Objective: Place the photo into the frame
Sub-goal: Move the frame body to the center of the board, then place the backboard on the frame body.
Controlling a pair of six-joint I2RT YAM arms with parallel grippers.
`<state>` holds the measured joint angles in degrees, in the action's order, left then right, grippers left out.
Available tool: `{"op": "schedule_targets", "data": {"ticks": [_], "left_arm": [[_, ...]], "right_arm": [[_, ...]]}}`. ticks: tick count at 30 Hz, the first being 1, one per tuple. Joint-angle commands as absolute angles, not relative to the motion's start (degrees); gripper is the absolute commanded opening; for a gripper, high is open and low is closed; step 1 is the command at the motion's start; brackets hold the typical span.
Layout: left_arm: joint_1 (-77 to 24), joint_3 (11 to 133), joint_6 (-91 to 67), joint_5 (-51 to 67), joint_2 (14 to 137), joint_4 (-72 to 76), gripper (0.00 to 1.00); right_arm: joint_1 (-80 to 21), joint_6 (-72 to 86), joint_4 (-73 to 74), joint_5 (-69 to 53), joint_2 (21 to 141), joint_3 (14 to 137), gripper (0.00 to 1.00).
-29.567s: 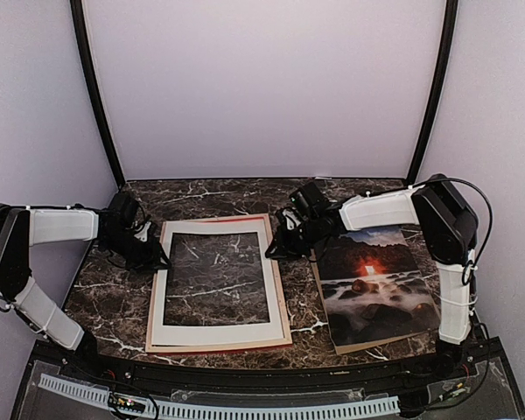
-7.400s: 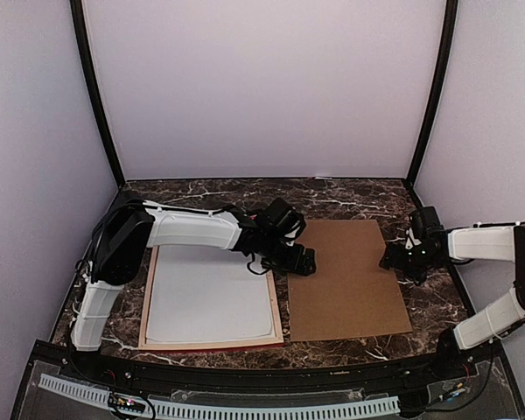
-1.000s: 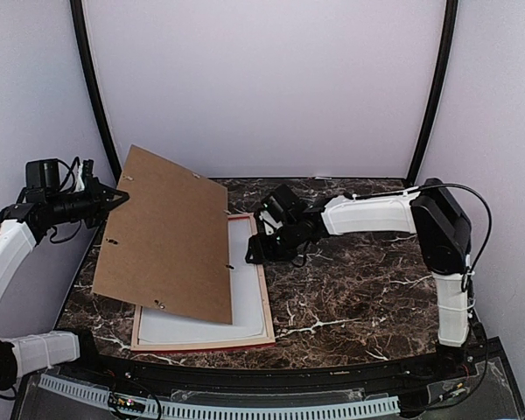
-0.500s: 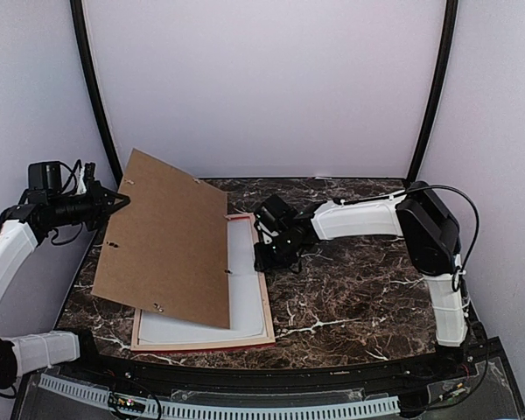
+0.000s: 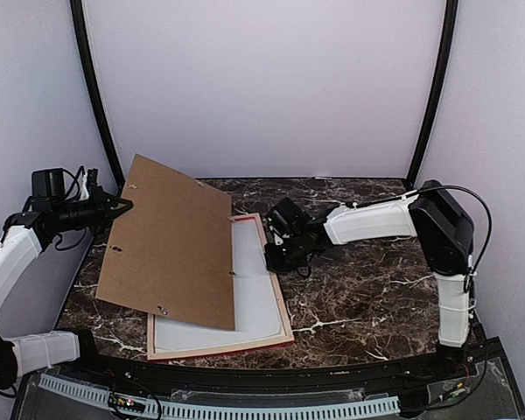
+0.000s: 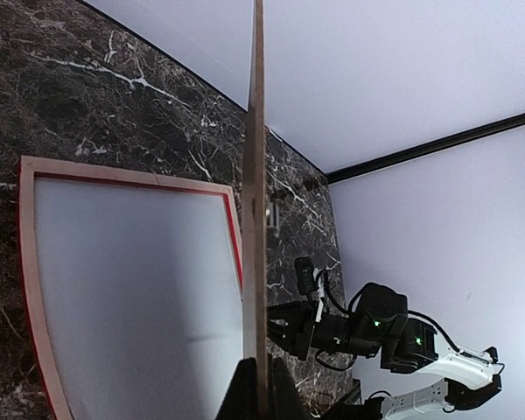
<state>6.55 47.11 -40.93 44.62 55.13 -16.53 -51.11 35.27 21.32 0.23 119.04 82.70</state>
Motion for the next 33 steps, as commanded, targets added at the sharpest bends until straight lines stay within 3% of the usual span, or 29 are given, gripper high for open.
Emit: {"op": "schedule_targets", "data": {"ticks": [1, 13, 22, 26, 33], "left_arm": [[6.73, 47.09, -43.46, 47.56, 52.97, -10.9, 0.0], [-0.32, 44.88, -49.39, 44.44, 54.59, -1.98, 0.0], [-9.38, 44.53, -53.04, 40.91, 58.65, 5.34, 0.0], [-12.7, 43.07, -55.67, 39.17, 60.39, 9.98, 0.0], [-18.18, 39.62, -61.75, 35.37, 64.77, 20.48, 0.0]], "right_arm": [[-49.05, 38.58, 19.75, 3.91, 113.97, 75.39, 0.12], [-44.21, 45.65, 13.4, 7.22, 101.62, 58.77, 0.05], [-43.83, 48.45, 10.22, 7.09, 99.35, 55.09, 0.05], [-43.84, 47.5, 10.47, 6.73, 99.15, 55.72, 0.14], [-41.78, 43.36, 14.99, 6.3, 95.54, 59.05, 0.4]]}}
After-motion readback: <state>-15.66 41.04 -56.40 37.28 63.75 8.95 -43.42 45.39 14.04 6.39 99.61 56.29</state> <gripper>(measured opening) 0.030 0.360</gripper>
